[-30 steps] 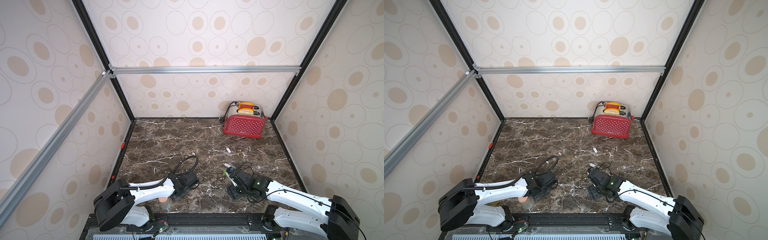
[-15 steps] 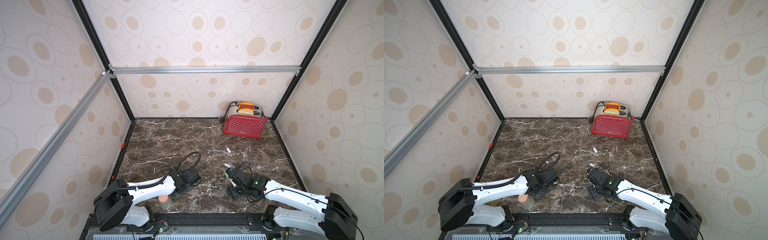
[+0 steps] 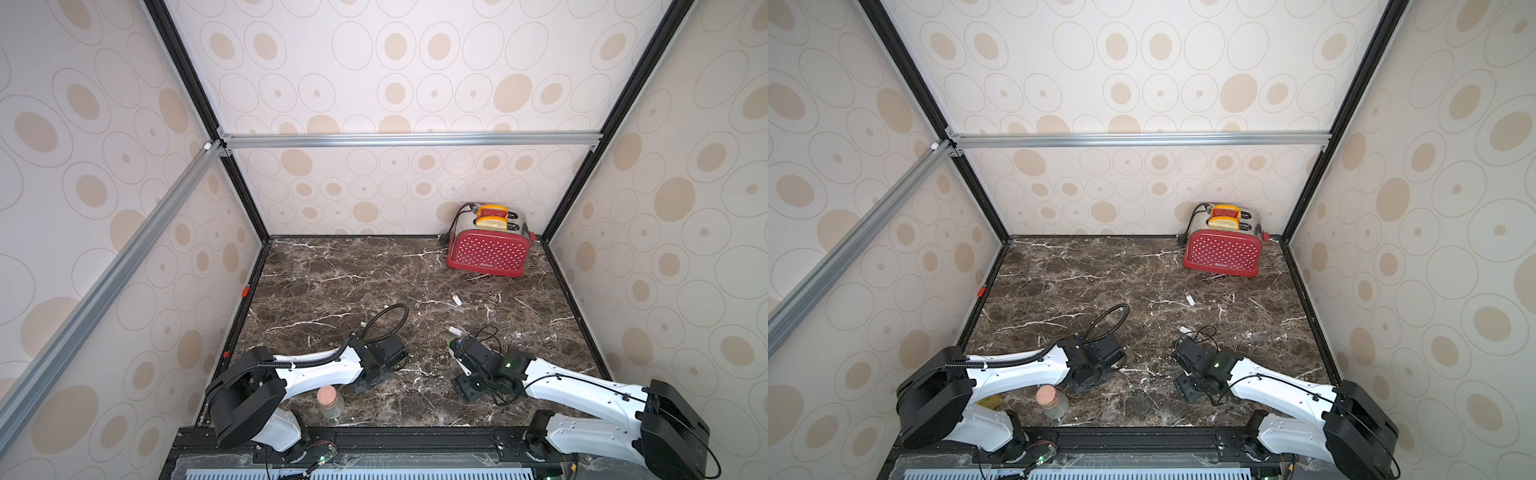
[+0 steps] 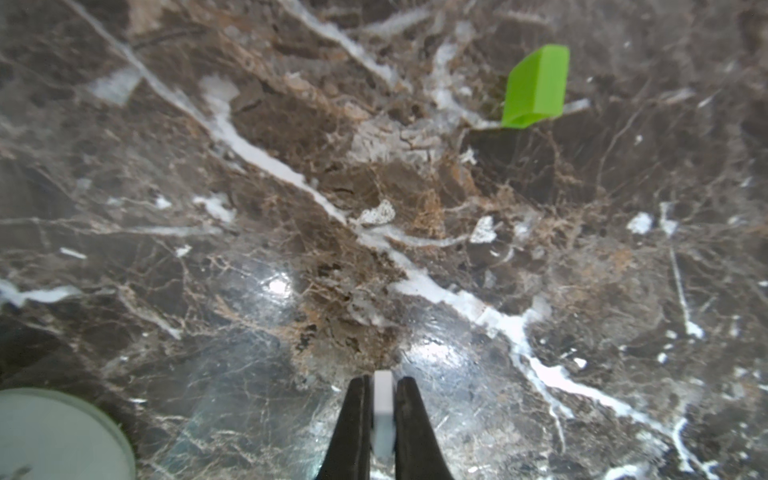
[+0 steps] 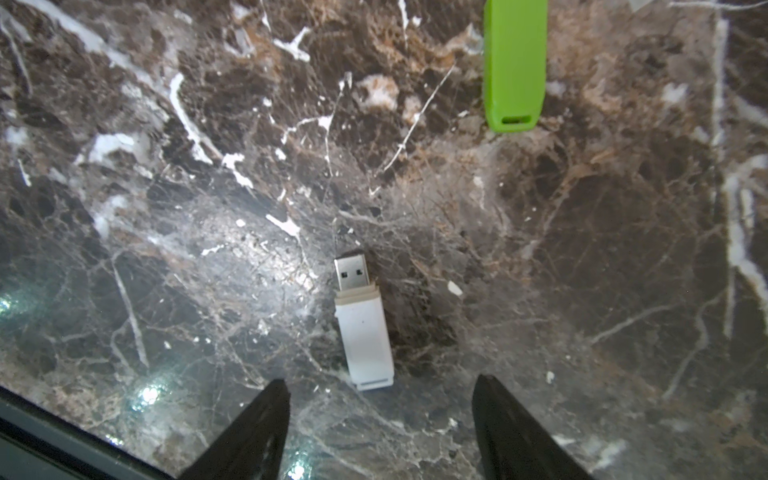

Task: Close the usb drive cover
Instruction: Pick up the cover from the center of the board.

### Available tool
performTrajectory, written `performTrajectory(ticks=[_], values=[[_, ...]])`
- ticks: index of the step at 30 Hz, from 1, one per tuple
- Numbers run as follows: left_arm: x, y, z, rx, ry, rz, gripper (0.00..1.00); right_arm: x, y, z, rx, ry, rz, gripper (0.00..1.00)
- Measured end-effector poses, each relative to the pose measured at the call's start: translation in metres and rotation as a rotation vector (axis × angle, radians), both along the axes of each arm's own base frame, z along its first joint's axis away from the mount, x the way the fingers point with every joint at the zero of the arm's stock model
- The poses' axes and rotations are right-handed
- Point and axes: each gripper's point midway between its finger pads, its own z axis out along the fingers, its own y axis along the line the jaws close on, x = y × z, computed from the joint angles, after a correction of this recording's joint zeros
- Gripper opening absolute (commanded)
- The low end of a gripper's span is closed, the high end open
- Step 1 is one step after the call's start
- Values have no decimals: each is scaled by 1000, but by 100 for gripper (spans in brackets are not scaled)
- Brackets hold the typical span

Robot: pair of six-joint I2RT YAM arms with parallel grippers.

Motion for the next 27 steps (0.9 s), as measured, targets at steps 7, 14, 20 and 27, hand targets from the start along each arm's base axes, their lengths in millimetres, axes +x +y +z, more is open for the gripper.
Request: performTrajectory(ticks=[7, 14, 20, 27], values=[[-3, 0, -6, 13, 24, -6, 10, 0, 0, -1, -1, 4, 1, 74], [-3, 0, -6, 13, 26, -10, 30, -1, 0, -2, -5, 7, 1, 74], [-5, -1, -4, 0, 31, -7, 51, -1, 0, -3, -13, 12, 2, 74], [-3, -8, 12, -75, 6, -1, 66, 0, 0, -3, -13, 12, 2, 74]])
